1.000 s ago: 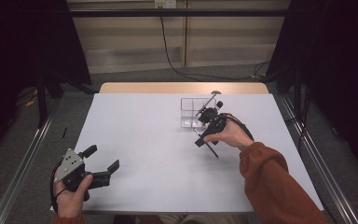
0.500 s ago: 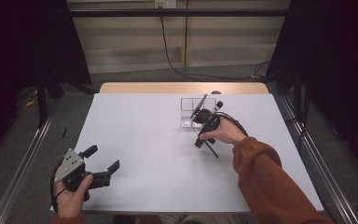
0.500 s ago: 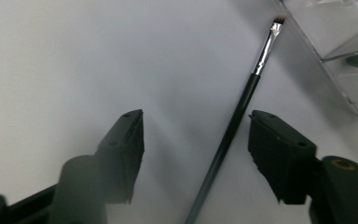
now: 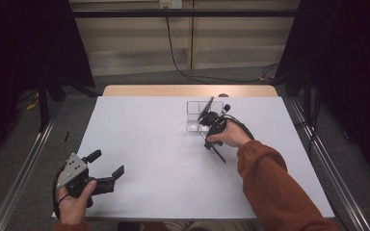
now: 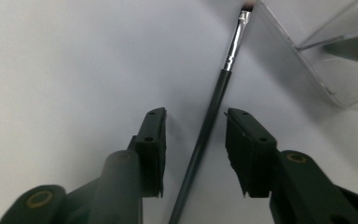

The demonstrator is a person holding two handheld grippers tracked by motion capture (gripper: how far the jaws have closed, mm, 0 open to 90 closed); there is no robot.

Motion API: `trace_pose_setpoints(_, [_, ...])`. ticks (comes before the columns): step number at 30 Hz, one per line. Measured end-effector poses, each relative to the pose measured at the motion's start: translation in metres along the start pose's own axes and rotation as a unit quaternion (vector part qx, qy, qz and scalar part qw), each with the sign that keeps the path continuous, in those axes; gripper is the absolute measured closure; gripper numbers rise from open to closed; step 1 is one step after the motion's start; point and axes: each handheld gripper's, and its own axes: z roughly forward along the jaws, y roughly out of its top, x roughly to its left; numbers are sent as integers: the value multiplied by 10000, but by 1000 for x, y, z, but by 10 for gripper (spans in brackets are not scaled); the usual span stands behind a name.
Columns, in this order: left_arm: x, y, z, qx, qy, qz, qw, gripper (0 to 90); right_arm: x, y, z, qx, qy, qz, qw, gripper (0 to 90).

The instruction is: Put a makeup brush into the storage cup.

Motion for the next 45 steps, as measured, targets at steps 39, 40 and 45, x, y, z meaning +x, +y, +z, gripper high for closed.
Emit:
trace_pose_setpoints(39, [0, 0, 0, 38, 8, 50, 10000, 22, 7, 8, 7, 290, -317, -13, 9991, 859])
trace_pose_setpoints(40, [0, 0, 0, 41, -3, 48, 10000, 22, 7, 8, 7, 301, -316, -33, 9990, 860])
trace_pose_setpoints(45, [0, -1, 0, 53, 11, -2, 10000, 22, 6, 6, 8, 229, -307, -130, 9992, 860])
